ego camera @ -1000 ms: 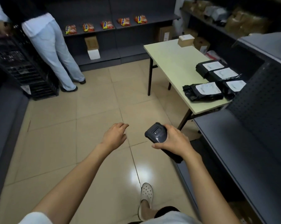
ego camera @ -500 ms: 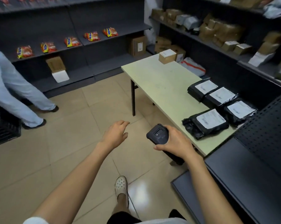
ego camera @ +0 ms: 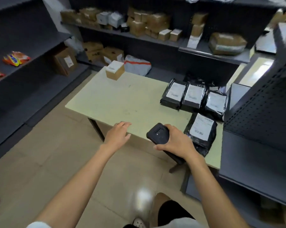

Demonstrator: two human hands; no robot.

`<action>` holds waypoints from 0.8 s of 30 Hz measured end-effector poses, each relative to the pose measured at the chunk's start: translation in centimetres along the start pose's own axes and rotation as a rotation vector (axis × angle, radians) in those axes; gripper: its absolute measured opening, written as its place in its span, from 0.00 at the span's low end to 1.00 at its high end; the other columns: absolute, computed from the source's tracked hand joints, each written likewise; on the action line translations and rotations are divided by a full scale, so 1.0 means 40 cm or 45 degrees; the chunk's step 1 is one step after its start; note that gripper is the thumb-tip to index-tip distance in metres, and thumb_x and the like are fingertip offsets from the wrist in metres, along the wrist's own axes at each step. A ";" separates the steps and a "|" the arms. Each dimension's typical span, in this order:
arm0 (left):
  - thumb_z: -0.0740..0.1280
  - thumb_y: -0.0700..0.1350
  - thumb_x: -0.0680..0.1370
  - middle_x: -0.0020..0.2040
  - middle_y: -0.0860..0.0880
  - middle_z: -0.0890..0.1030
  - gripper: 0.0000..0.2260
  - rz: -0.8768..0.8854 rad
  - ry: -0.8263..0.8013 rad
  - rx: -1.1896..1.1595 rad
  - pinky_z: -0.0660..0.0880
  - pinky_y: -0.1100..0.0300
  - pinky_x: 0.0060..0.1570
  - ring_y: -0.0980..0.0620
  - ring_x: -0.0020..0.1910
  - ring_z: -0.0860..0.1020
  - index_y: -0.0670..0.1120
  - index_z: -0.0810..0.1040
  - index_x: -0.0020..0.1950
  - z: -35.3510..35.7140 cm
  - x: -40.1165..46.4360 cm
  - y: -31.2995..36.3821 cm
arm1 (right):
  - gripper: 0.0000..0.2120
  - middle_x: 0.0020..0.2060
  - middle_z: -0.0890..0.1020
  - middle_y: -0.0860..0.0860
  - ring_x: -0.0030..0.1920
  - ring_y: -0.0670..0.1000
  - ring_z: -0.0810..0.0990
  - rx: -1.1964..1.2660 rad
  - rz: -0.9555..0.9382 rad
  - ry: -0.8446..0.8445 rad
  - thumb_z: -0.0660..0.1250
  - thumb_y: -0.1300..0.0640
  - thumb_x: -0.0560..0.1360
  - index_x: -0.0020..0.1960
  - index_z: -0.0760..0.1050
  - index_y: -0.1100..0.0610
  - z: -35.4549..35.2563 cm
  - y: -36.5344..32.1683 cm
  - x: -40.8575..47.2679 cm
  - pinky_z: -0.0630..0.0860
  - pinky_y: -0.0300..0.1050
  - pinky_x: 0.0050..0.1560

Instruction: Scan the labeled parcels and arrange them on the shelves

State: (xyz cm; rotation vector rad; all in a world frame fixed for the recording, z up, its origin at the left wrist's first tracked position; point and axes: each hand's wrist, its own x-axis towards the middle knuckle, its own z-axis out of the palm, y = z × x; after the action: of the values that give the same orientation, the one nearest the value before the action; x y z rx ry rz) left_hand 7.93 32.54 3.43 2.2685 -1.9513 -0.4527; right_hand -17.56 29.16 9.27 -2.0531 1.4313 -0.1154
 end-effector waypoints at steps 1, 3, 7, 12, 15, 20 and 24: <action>0.64 0.46 0.79 0.71 0.51 0.70 0.24 0.043 -0.021 0.007 0.73 0.51 0.60 0.47 0.69 0.68 0.49 0.66 0.75 -0.001 0.046 0.006 | 0.41 0.59 0.77 0.47 0.57 0.52 0.78 0.006 0.044 0.024 0.77 0.37 0.63 0.70 0.67 0.48 -0.006 0.005 0.028 0.74 0.48 0.50; 0.64 0.45 0.79 0.72 0.51 0.68 0.24 0.128 -0.069 0.022 0.70 0.54 0.61 0.48 0.70 0.67 0.49 0.65 0.76 0.003 0.137 0.020 | 0.40 0.59 0.77 0.46 0.56 0.51 0.78 0.004 0.129 0.054 0.77 0.37 0.63 0.70 0.67 0.48 -0.020 0.017 0.085 0.73 0.47 0.49; 0.63 0.46 0.80 0.73 0.51 0.67 0.25 0.274 -0.148 0.026 0.68 0.56 0.63 0.49 0.71 0.66 0.50 0.63 0.77 0.006 0.338 0.043 | 0.41 0.59 0.77 0.46 0.56 0.51 0.77 0.029 0.284 0.094 0.77 0.36 0.64 0.71 0.65 0.48 -0.063 0.047 0.223 0.76 0.49 0.53; 0.62 0.42 0.80 0.73 0.52 0.67 0.25 0.411 -0.229 0.040 0.68 0.55 0.64 0.50 0.71 0.65 0.51 0.63 0.77 -0.018 0.596 0.075 | 0.45 0.62 0.76 0.47 0.60 0.52 0.77 0.073 0.427 0.173 0.77 0.35 0.63 0.74 0.63 0.49 -0.147 0.073 0.418 0.76 0.51 0.56; 0.58 0.32 0.77 0.72 0.52 0.68 0.29 0.527 -0.209 0.064 0.68 0.56 0.62 0.50 0.71 0.64 0.51 0.64 0.76 -0.029 0.736 0.102 | 0.46 0.65 0.74 0.47 0.62 0.52 0.76 0.111 0.512 0.244 0.77 0.37 0.64 0.75 0.62 0.49 -0.191 0.093 0.509 0.75 0.49 0.56; 0.58 0.26 0.72 0.72 0.49 0.68 0.37 0.809 -0.270 0.177 0.66 0.58 0.65 0.48 0.71 0.63 0.51 0.62 0.77 -0.012 0.924 0.166 | 0.42 0.64 0.76 0.47 0.60 0.52 0.77 0.156 0.653 0.295 0.76 0.38 0.66 0.73 0.64 0.48 -0.236 0.133 0.593 0.73 0.48 0.53; 0.59 0.26 0.73 0.78 0.47 0.58 0.39 0.986 -0.412 0.322 0.63 0.56 0.70 0.46 0.75 0.57 0.52 0.56 0.79 0.018 1.044 0.221 | 0.43 0.64 0.76 0.46 0.61 0.52 0.77 0.204 0.785 0.342 0.76 0.37 0.65 0.74 0.64 0.48 -0.250 0.166 0.631 0.74 0.48 0.52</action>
State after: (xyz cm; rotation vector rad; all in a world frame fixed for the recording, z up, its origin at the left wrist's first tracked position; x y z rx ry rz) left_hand 4.63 -9.81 -1.01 1.3950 -2.9595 -0.5049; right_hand -16.76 1.33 6.87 -1.4304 2.0823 -0.2442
